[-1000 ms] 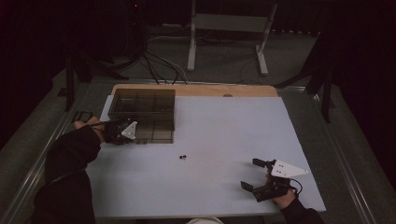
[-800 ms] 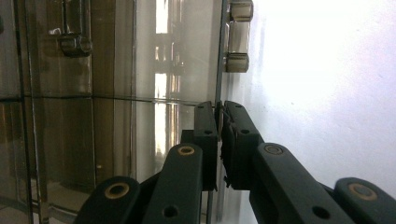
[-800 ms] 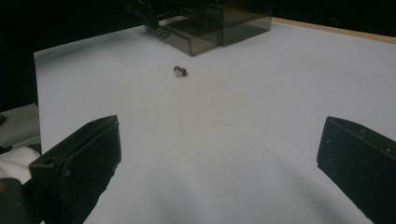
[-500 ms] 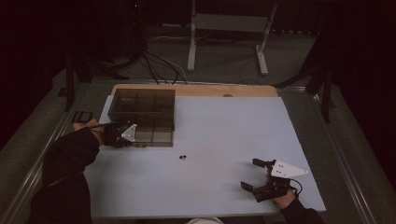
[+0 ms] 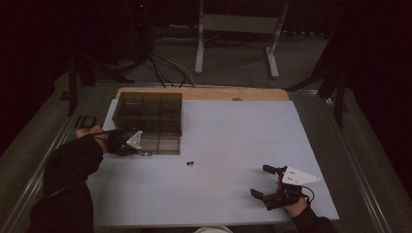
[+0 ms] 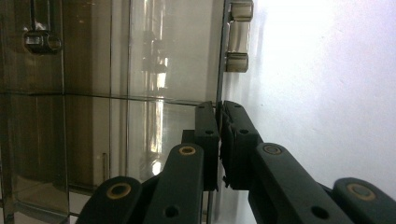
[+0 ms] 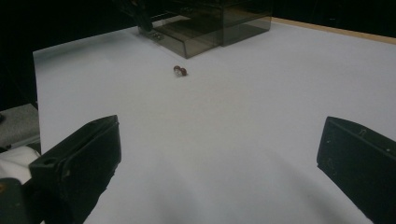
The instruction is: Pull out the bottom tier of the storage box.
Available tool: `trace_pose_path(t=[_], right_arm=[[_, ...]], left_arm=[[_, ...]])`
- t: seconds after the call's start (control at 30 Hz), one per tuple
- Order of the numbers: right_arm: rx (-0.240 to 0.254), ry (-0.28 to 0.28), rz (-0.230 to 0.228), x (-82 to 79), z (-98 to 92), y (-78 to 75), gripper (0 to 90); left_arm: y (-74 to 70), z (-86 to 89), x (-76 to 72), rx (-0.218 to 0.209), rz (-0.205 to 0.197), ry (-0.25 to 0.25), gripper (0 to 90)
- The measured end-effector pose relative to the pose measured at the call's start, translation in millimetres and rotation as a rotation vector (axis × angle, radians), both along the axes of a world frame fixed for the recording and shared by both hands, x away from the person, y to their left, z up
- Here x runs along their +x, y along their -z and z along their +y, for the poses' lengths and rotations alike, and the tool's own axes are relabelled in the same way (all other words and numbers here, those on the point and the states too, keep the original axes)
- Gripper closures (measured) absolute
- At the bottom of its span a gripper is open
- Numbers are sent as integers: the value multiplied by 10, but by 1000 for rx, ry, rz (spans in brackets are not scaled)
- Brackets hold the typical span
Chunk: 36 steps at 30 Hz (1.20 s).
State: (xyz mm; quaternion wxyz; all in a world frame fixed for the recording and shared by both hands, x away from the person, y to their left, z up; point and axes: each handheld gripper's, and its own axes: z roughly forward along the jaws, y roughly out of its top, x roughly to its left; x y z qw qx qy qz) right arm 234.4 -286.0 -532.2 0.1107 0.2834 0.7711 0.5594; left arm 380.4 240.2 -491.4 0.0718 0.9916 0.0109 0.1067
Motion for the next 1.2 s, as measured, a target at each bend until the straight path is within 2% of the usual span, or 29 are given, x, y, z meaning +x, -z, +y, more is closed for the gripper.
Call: trace_pose_path(t=[0.5,0.6,0.77,0.9,1.0,1.07,1.13,1.2], right_arm=[[-2,-1,2,0,1,2,0],[-2,0,2,1,-1,4,0],[-5,-3,3,-2,2,3,0],[-3,-1,5,2,0,4,0],[-8,-3,2,1,3,7,0],[-8,-3,3,4,4,8,0],[-10,-4,2,4,5,9,0],[-11,-4,6,5,4,12,0]], left_arm=[[3,30,12,-30,17,-38,860],[2,38,17,-45,29,-78,849],[-8,67,5,-59,38,-105,821],[-38,94,2,-106,53,-158,781],[-72,110,15,-155,79,-228,748],[-91,128,16,-209,105,-254,749],[-109,143,33,-234,125,-303,748],[-123,162,41,-251,131,-328,748]])
